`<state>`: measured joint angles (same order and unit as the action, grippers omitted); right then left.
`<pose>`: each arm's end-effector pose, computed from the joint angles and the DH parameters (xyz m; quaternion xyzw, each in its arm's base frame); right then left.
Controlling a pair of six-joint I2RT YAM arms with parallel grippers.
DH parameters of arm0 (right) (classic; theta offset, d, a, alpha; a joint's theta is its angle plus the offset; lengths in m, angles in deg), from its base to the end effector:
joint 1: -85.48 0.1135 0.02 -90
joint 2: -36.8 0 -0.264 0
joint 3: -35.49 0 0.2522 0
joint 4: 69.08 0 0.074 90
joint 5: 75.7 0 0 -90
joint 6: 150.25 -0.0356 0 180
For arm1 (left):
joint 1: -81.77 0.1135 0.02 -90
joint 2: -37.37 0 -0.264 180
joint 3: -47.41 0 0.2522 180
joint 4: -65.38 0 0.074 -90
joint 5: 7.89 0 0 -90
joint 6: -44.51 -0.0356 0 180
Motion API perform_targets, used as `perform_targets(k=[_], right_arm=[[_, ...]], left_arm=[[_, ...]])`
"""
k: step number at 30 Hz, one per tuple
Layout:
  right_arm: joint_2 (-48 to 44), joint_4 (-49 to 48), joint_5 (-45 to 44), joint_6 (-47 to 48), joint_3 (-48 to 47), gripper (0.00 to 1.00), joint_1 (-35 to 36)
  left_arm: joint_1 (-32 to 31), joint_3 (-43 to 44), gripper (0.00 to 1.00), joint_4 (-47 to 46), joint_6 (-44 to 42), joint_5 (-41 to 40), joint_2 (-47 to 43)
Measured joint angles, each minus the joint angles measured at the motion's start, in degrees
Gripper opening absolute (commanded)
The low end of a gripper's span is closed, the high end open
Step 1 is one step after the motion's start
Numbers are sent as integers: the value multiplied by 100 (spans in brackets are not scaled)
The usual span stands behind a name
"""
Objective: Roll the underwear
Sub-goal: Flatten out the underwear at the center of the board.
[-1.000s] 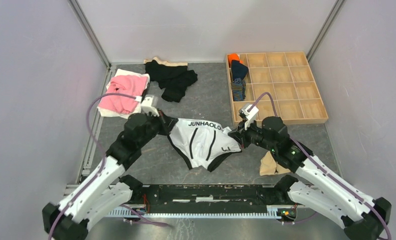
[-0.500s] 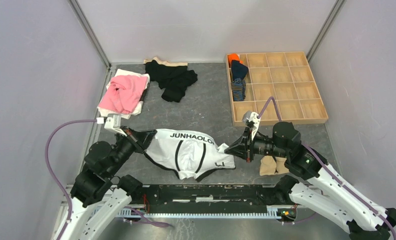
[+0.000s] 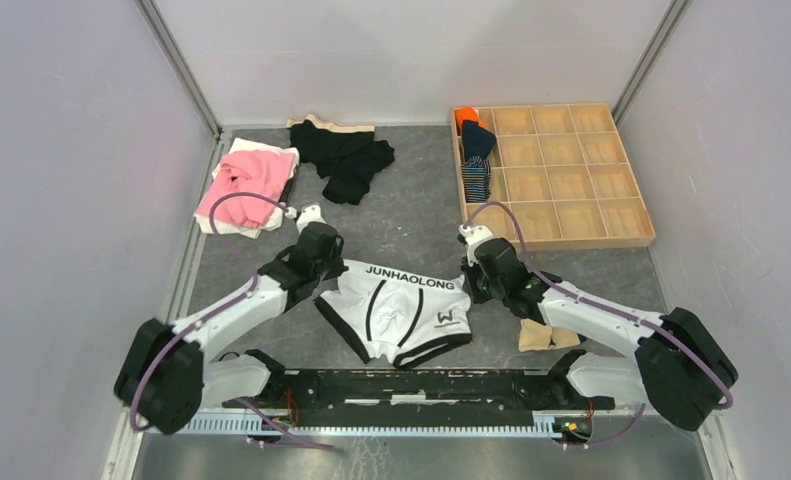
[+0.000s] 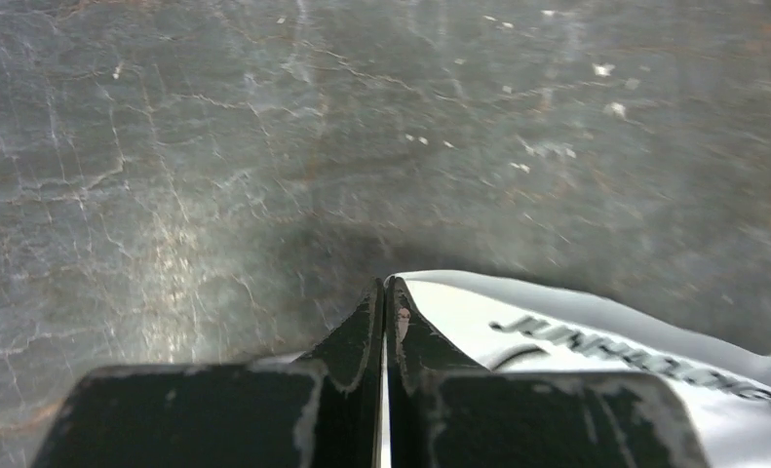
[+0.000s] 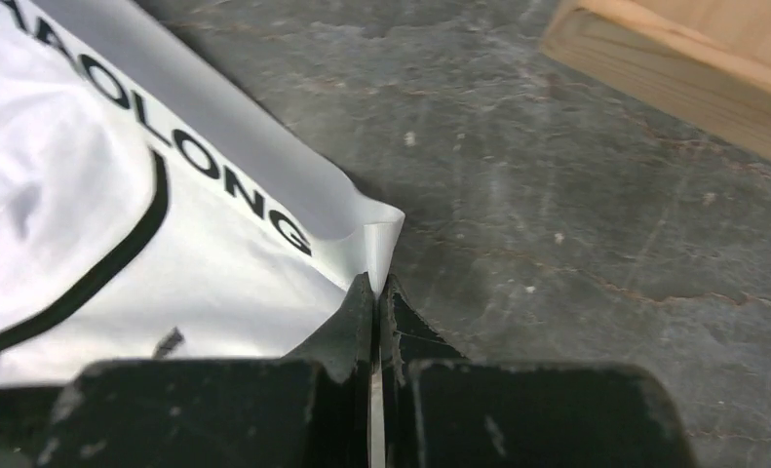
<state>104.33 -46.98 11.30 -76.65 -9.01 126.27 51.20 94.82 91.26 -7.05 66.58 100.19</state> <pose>0.1742 0.1479 0.1812 -0.1854 0.9053 0.1613 0.3466 0.1976 -0.1057 0.2099 -0.1175 0.8967 -0.1300 0.4064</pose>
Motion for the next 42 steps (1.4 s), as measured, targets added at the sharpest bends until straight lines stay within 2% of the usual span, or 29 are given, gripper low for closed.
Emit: perform_targets(k=[3,6,10,13,15,18,19,23,28,30,34,42], right_arm=[[223,-308,-297,0,85,4,-114],[280,-671,-481,0,92,12,-199],[356,-1038,-632,26,111,31,-361],[487,-1060,-721,160,109,45,-424],[466,-997,-745,275,109,55,-435],[275,-833,-741,428,107,61,-439],[170,-730,-737,474,107,59,-439],[-415,-369,-400,627,109,39,-439],[-664,-470,999,616,136,16,-452],[-645,-487,1353,575,212,14,-435],[-584,-409,1464,457,452,13,-420],[-553,-282,1303,111,1019,11,-249]], left_arm=[[-7,48,7,-376,-4,-409,743],[-7,90,13,-643,-9,-695,931],[-4,136,44,-1099,-66,-1032,960],[0,258,58,-1281,-153,-1228,1106],[0,358,63,-1300,-197,-1318,1209],[0,363,63,-1261,-210,-1394,1132],[0,361,61,-1228,-210,-1388,1051],[-15,275,43,-1263,-208,-1029,483],[-376,-245,26,-1718,-205,-140,177],[-540,-492,21,-1849,-201,129,328],[-675,-839,20,-1965,-199,549,922],[-675,-782,18,-2105,-190,481,1486]])
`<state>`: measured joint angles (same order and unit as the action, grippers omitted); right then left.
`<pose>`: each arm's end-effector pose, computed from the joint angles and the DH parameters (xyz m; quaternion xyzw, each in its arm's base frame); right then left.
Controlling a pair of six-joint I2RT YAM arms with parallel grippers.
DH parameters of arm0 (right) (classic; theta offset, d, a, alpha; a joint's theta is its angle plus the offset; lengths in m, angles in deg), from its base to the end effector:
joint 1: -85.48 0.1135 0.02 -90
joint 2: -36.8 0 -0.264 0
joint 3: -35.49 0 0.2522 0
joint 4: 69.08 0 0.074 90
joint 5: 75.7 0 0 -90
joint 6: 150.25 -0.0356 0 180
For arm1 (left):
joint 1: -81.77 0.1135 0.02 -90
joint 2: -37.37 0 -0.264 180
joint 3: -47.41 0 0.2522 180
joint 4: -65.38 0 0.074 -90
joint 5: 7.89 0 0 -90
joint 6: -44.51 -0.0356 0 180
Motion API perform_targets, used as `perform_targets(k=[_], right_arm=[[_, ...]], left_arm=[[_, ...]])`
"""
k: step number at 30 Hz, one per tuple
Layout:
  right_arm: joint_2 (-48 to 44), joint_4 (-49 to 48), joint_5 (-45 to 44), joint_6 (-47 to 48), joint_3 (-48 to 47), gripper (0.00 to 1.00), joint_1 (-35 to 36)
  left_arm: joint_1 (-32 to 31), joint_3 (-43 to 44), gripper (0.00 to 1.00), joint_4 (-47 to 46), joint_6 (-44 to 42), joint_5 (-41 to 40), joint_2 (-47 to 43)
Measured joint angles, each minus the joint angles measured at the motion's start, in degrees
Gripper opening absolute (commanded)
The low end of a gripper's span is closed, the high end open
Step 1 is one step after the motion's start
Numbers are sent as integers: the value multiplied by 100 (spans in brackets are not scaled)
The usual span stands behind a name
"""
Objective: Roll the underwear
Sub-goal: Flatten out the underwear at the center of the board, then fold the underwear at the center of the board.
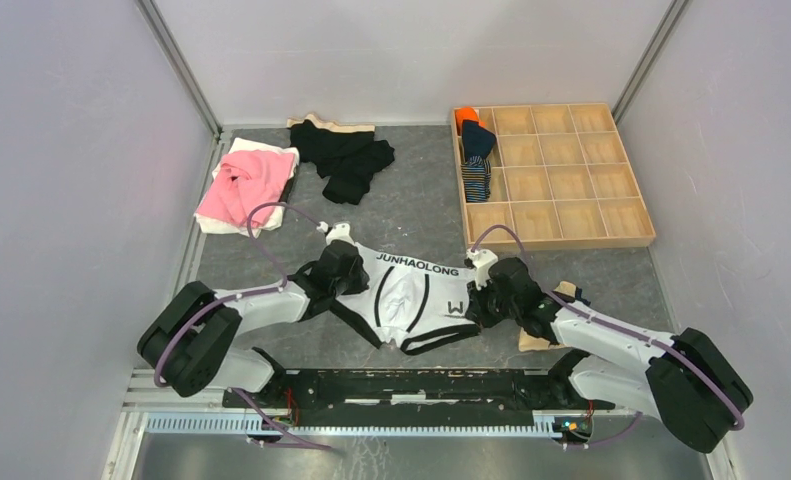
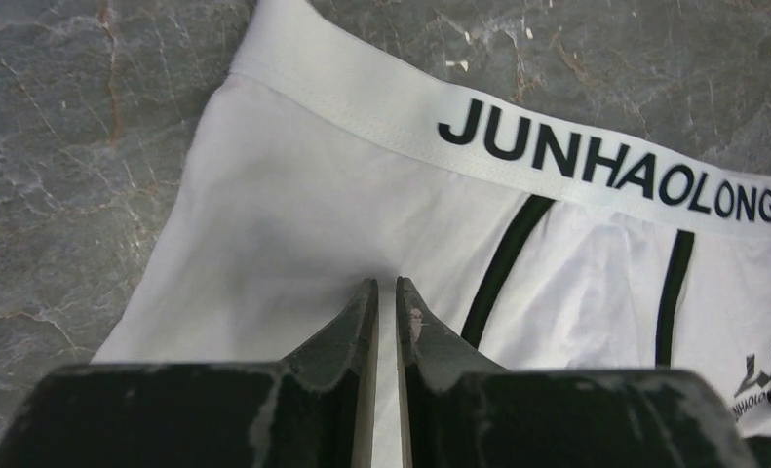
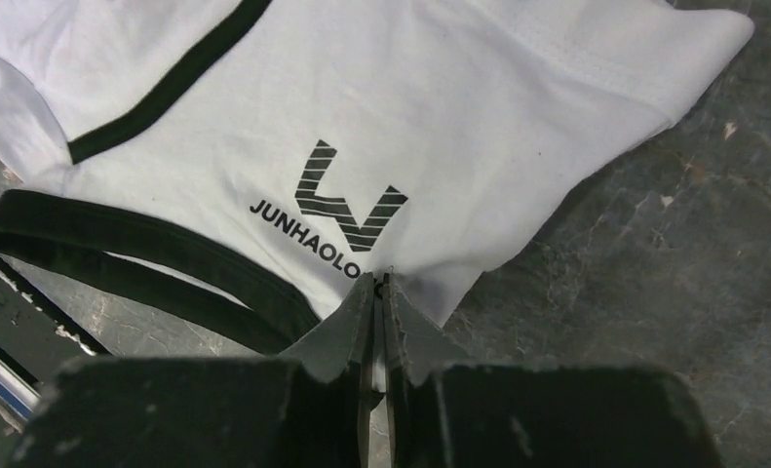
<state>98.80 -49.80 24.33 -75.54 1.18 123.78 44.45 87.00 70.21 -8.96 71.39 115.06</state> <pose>0.1482 0.1250 0.1497 -0.2163 0.9017 0.2373 0.2895 0.1964 -0.1414 0.1416 -0.0310 0.9130 -0.1704 0.3693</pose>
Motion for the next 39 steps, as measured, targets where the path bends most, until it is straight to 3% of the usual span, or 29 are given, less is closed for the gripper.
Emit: perform_targets(k=[2,9,15,19,24,31,39], right_arm=[[-7,11,-133,-105,94,13,96],[-168,24,-461,-450,149,35,562],[-693,44,2,-754,271,42,1086],[-1222,352,-662,-835,114,54,1097],[-1436,599,-1759,-964,-232,64,726],[-782,553,-1838,-1241,-238,65,-92],[-391,-90,-1084,-1921,61,62,-634]], left_arm=[[-4,111,18,-9,59,-111,142],[-4,385,18,96,201,-568,420],[111,726,19,289,197,-883,715],[164,863,26,361,177,-868,804],[85,837,43,507,-22,-713,273],[-1154,835,50,557,-205,-887,-966],[-2874,494,50,535,-234,-1303,-1082]])
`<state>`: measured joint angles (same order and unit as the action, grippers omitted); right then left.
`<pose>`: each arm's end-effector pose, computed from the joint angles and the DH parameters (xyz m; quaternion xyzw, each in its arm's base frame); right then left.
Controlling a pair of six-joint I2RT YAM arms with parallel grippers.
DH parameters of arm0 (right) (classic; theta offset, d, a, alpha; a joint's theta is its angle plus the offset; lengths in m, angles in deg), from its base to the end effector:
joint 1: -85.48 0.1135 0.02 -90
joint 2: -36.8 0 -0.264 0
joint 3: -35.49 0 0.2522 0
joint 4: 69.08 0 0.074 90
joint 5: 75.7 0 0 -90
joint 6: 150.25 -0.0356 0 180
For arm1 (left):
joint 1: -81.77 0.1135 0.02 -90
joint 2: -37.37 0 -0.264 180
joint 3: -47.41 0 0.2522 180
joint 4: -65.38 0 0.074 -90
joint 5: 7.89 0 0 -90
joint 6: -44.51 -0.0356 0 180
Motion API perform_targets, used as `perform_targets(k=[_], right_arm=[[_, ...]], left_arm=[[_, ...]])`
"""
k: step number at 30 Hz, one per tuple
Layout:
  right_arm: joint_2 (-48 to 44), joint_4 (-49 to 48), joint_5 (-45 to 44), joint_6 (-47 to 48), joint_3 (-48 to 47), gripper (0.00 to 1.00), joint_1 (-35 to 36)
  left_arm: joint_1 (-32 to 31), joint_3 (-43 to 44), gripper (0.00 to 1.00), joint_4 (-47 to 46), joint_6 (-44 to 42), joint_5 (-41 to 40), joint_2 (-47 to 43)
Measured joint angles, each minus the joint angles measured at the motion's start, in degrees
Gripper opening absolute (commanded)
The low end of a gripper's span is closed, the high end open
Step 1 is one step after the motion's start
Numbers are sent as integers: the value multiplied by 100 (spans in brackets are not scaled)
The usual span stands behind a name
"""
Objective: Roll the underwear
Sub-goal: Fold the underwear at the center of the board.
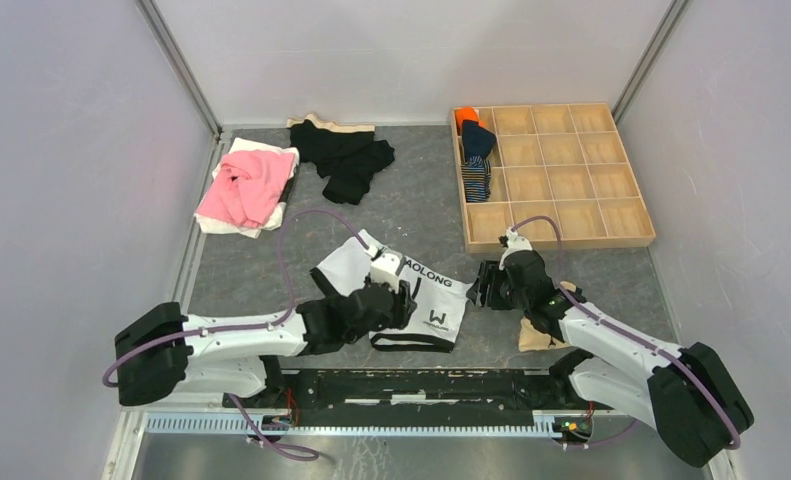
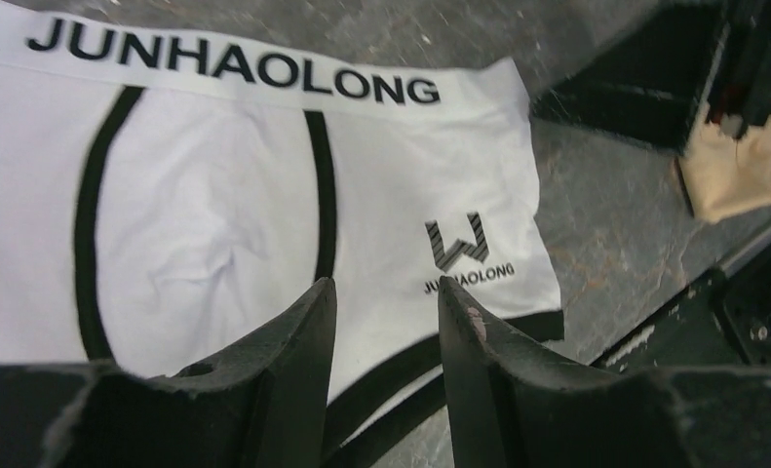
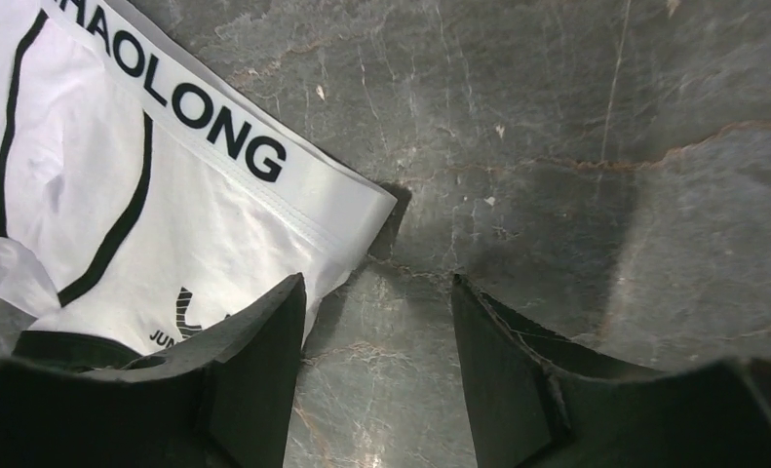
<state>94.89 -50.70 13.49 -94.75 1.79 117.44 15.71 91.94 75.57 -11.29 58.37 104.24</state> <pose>0.1620 0.1005 0.1590 0.0231 0.9159 0.2141 0.3386 0.1103 -0.2130 0.2031 0.1404 0.8523 -0.2455 0.4400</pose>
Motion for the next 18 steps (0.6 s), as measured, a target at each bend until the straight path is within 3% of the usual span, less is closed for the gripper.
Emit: perform_targets(k=[11,18], right_arm=[[588,-949,592,-678,240,49,-247],[929,-1303,601,-717,245,24,-409]], left_arm=[[-1023,114,55,-186,-96,-479,673],[-1513,778,65,-258,-260,-595,1598]])
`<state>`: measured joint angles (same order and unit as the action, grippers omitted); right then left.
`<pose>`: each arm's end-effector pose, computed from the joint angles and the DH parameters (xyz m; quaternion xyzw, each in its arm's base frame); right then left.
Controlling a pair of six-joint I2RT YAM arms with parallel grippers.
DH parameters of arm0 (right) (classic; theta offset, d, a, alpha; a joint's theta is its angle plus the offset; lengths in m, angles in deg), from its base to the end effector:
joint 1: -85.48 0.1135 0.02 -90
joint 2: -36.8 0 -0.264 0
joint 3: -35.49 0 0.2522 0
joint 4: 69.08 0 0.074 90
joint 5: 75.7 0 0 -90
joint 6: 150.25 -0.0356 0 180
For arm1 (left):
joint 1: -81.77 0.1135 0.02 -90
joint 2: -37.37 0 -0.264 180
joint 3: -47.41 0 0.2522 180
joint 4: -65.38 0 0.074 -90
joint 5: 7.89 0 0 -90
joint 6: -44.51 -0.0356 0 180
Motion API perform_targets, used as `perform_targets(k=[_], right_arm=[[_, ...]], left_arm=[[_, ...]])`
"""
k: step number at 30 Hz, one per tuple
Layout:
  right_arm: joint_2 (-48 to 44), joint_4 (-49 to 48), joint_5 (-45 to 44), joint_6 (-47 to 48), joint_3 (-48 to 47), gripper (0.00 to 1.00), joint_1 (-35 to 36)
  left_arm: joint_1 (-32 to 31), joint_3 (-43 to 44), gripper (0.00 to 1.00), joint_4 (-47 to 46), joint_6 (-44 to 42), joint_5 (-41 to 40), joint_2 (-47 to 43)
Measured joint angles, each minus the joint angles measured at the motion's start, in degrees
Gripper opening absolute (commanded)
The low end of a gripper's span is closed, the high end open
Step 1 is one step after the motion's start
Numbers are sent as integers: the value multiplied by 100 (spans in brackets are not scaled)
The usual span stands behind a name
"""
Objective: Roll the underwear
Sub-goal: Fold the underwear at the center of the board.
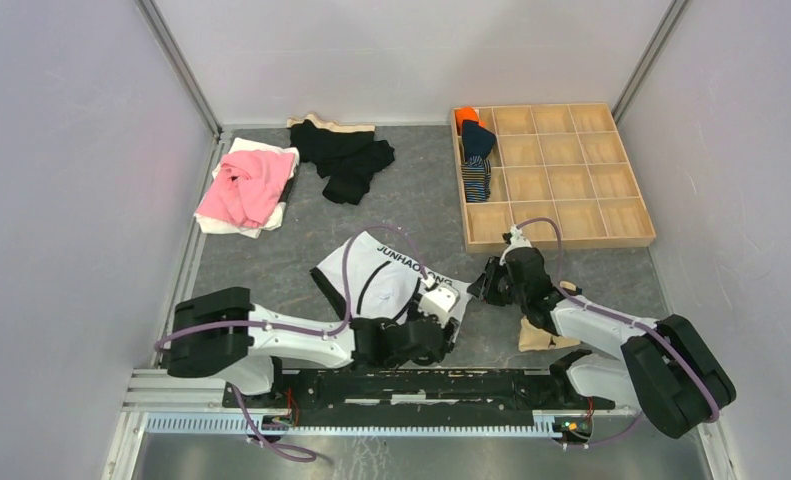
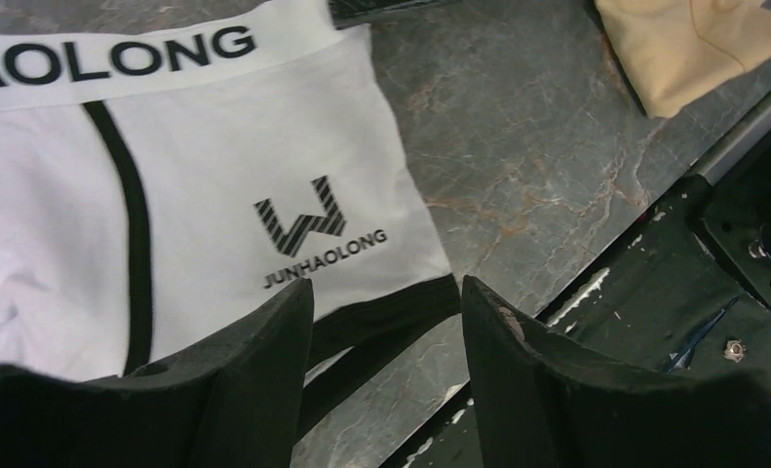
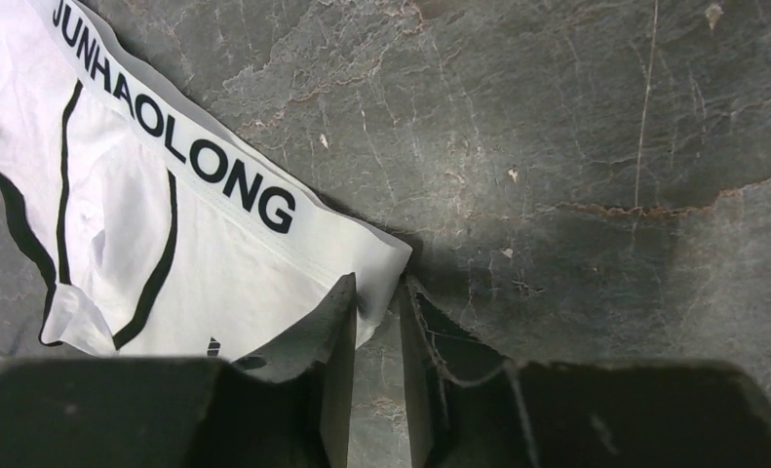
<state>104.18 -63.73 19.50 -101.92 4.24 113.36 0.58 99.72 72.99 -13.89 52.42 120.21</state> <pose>0.1790 0.0983 0.1360 0.0908 0.9064 0.2681 0.3136 0.0614 -0.2808 0.1825 0.2629 0.8362 -0.2245 0.4258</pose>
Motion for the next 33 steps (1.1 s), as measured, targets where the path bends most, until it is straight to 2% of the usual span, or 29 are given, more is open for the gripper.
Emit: perform_targets(k=[6,12,20,27,33], right_arm=[[107,-302,46,-9,136,6,-57],[105,-354,66,17,162,4,-68],[72,-315,63,116,162,3,-76],[28,-258,61,168,164,0,-79],[-142,-81,48,267,195,0,-79]], left_arm=[[-332,811,66,162,-94,-79,909],[-424,1432,66,632,-153,-177,1582],[-479,1725,62,1320,-153,-358,1991],[-535,1812,44,1377,-149,-498,2085],[-546,1871,19,1384,-151,-608,2162]])
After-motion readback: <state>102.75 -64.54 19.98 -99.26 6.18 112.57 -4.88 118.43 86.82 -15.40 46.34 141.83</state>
